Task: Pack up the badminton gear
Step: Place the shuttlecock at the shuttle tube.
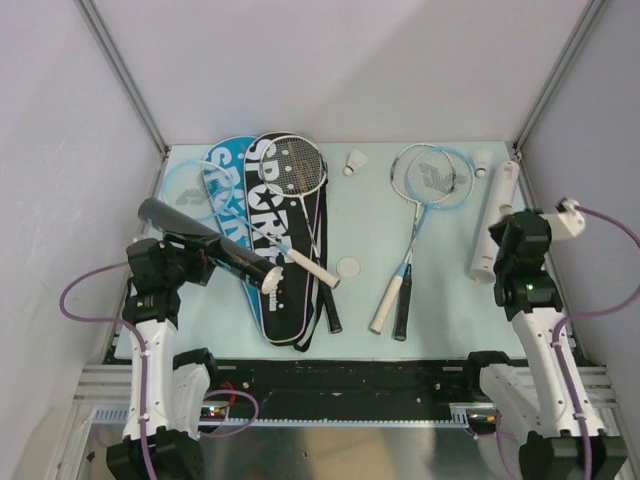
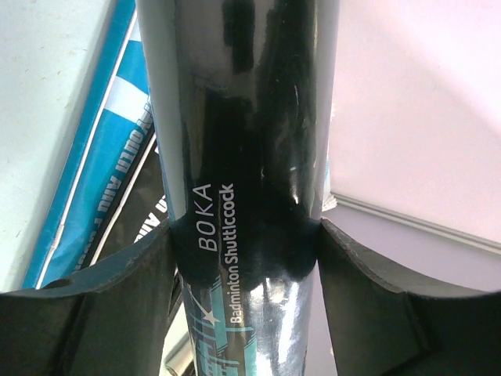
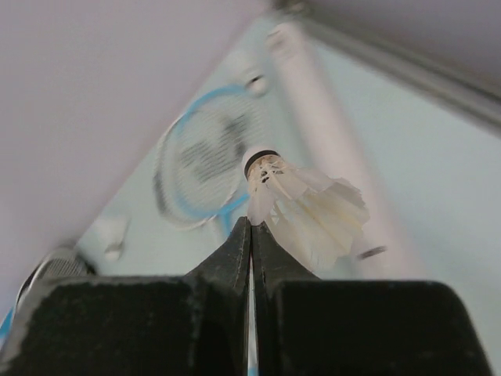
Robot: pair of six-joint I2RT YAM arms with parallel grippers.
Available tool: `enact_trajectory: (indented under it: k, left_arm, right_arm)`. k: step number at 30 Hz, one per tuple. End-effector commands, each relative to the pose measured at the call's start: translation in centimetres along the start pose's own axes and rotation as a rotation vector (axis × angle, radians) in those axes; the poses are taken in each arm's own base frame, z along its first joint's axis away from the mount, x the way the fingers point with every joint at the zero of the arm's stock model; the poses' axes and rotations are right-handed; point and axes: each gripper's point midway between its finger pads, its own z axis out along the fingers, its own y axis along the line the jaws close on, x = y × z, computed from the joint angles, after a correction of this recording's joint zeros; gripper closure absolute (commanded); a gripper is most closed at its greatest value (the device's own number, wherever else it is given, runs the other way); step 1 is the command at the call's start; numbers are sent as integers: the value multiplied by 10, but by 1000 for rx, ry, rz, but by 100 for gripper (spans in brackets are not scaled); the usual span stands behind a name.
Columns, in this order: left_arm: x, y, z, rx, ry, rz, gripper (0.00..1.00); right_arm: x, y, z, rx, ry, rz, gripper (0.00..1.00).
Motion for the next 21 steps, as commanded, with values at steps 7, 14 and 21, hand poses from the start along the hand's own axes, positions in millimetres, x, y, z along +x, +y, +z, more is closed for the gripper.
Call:
enact_trajectory:
  k: [7,14,21]
  left_arm:
    - [-12,-12,2,31,-45,-136,67]
    - [-7,-10,3,26,-16,-242,67]
    - [-5,-21,0,46,12,-289,65]
  right_arm:
    - [91,137,-98,-609,307,-231,100]
    - [161,194,-214,-1003,435,-300,100]
    - [188,227,-314,-1353,402,-309,100]
